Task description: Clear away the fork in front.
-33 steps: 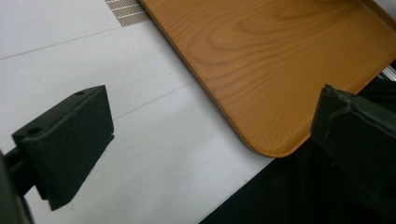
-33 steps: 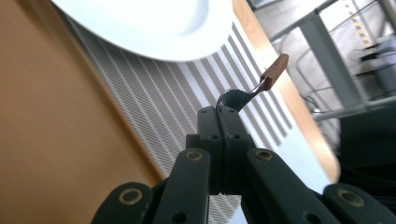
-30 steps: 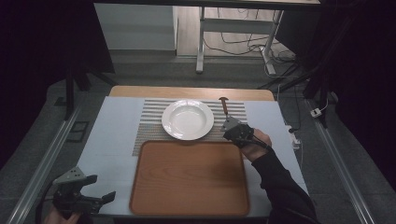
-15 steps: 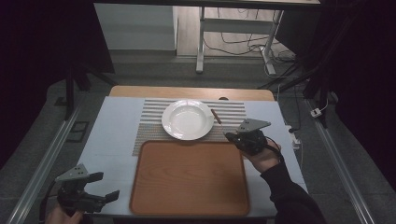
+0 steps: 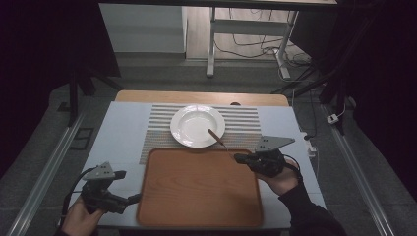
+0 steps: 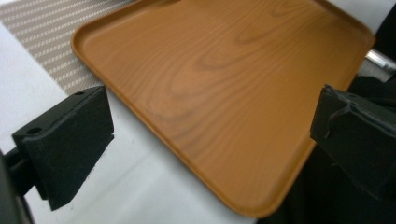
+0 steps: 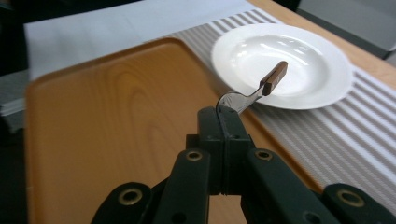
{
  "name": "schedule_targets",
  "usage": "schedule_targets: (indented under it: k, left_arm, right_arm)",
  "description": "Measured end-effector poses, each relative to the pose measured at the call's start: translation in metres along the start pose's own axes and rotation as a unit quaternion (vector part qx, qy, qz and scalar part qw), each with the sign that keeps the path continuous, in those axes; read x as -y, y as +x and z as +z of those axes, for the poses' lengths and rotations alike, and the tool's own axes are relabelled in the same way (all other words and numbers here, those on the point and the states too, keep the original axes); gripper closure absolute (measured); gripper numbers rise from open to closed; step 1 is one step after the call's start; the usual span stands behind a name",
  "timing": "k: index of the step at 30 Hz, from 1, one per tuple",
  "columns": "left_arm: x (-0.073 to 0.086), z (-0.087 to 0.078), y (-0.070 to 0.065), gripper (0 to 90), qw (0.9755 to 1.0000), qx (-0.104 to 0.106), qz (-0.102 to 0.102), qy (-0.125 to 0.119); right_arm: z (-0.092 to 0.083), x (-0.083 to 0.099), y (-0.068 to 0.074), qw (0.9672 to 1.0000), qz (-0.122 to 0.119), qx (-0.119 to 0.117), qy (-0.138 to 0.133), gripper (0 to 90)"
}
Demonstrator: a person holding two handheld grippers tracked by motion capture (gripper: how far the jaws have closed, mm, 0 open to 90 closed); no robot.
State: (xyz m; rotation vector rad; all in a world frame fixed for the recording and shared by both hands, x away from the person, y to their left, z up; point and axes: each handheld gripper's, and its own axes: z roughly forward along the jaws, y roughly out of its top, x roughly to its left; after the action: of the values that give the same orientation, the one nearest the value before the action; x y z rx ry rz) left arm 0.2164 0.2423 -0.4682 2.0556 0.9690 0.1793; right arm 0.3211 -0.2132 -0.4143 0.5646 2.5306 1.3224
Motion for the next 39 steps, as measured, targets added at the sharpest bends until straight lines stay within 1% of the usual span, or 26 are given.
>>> schedule_targets:
  k: [1, 3, 4, 8, 9, 13, 16, 17, 18, 19, 20, 21, 22, 23, 25, 26, 27, 28, 29, 30, 32, 33, 36, 37, 38, 39]
  left_arm:
    - [-0.003, 0.003, 0.001, 0.0, 1.0, 0.001, 0.004, 0.004]
    - [-0.011, 0.01, 0.002, 0.0, 0.9999, 0.006, 0.01, 0.008]
    - [-0.015, 0.013, 0.002, 0.0, 0.9998, 0.009, 0.013, 0.008]
    - [-0.029, 0.025, 0.004, 0.0, 0.9993, 0.025, 0.026, 0.011]
    - [-0.032, 0.028, 0.004, 0.0, 0.9989, 0.03, 0.031, 0.015]
    - [-0.045, 0.041, -0.001, 0.0, 0.9974, 0.045, 0.049, 0.026]
    - [-0.054, 0.05, -0.006, 0.0, 0.9966, 0.036, 0.066, 0.034]
    - [-0.057, 0.052, -0.008, 0.0, 0.9962, 0.037, 0.072, 0.033]
    - [-0.06, 0.055, -0.009, 0.0, 0.9954, 0.037, 0.081, 0.035]
    - [-0.063, 0.058, -0.011, 0.0, 0.9948, 0.038, 0.087, 0.037]
    - [-0.067, 0.06, -0.013, 0.0, 0.9938, 0.04, 0.096, 0.039]
    - [-0.074, 0.066, -0.016, 0.0, 0.9916, 0.05, 0.113, 0.04]
    - [-0.074, 0.066, -0.016, 0.0, 0.9916, 0.05, 0.113, 0.04]
    - [-0.078, 0.069, -0.017, 0.0, 0.9898, 0.056, 0.123, 0.045]
    - [-0.085, 0.075, -0.02, 0.0, 0.9847, 0.066, 0.152, 0.056]
    - [-0.088, 0.078, -0.021, 0.0, 0.9806, 0.075, 0.169, 0.066]
    - [-0.091, 0.082, -0.022, 0.0, 0.9773, 0.087, 0.18, 0.07]
    - [-0.092, 0.085, -0.025, 0.1, 0.9744, 0.096, 0.19, 0.073]
    - [-0.092, 0.091, -0.031, 0.9, 0.9684, 0.113, 0.206, 0.083]
    - [-0.092, 0.091, -0.031, 2.0, 0.9684, 0.113, 0.206, 0.083]
    - [-0.091, 0.096, -0.037, 3.0, 0.9621, 0.114, 0.23, 0.093]
    - [-0.09, 0.099, -0.039, 4.9, 0.9582, 0.118, 0.241, 0.1]
    - [-0.091, 0.107, -0.045, 16.3, 0.9443, 0.133, 0.276, 0.121]
    - [-0.092, 0.11, -0.047, 16.3, 0.9395, 0.14, 0.285, 0.129]
    - [-0.093, 0.112, -0.049, 25.1, 0.9332, 0.15, 0.297, 0.136]
    - [-0.095, 0.115, -0.051, 29.1, 0.9277, 0.153, 0.309, 0.143]
  right_arm:
    - [0.0, 0.0, 0.0, 1.0, 0.0, 0.0, 0.0, 89.8]
    - [-0.001, 0.001, 0.005, 0.9999, -0.001, -0.013, -0.002, 89.9]
    - [-0.001, 0.002, 0.009, 0.9996, 0.001, -0.028, -0.004, 90.0]
    - [0.0, 0.003, 0.016, 0.9989, 0.007, -0.046, 0.0, 90.0]
    - [0.001, 0.004, 0.02, 0.9981, 0.01, -0.061, -0.003, 90.0]
    - [0.003, 0.005, 0.027, 0.9956, 0.014, -0.092, -0.007, 90.0]
    - [0.003, 0.005, 0.031, 0.9942, 0.014, -0.106, -0.009, 90.0]
    - [0.004, 0.005, 0.034, 0.9927, 0.011, -0.12, -0.009, 90.0]
    - [0.004, 0.005, 0.034, 0.9927, 0.011, -0.12, -0.009, 90.0]
    - [0.004, 0.005, 0.038, 0.9911, 0.009, -0.133, -0.006, 90.0]
    - [0.005, 0.005, 0.04, 0.9901, 0.008, -0.14, -0.004, 90.0]
    - [0.006, 0.006, 0.042, 0.989, 0.005, -0.148, -0.002, 90.0]
    - [0.006, 0.006, 0.042, 0.989, 0.005, -0.148, -0.002, 90.0]
    - [0.007, 0.006, 0.045, 0.9866, 0.002, -0.163, -0.001, 89.9]
    - [0.008, 0.006, 0.047, 0.9855, 0.001, -0.17, 0.0, 89.9]
    - [0.01, 0.006, 0.05, 0.9826, -0.003, -0.186, 0.004, 89.9]
    - [0.01, 0.006, 0.05, 0.9826, -0.003, -0.186, 0.004, 89.9]
    - [0.01, 0.007, 0.051, 0.981, -0.004, -0.194, 0.007, 89.9]
    - [0.013, 0.008, 0.055, 0.978, -0.009, -0.208, 0.01, 89.9]
    - [0.014, 0.008, 0.056, 0.9767, -0.016, -0.214, 0.012, 89.9]
    - [0.015, 0.008, 0.058, 0.9755, -0.019, -0.219, 0.013, 89.9]
    - [0.016, 0.007, 0.059, 0.9745, -0.024, -0.223, 0.015, 89.9]
    - [0.017, 0.006, 0.062, 0.9701, -0.03, -0.241, 0.014, 89.9]
    - [0.017, 0.006, 0.062, 0.9701, -0.03, -0.241, 0.014, 89.9]
    - [0.018, 0.006, 0.063, 0.9681, -0.035, -0.247, 0.016, 89.9]
    - [0.017, 0.006, 0.064, 0.9672, -0.038, -0.251, 0.016, 89.9]
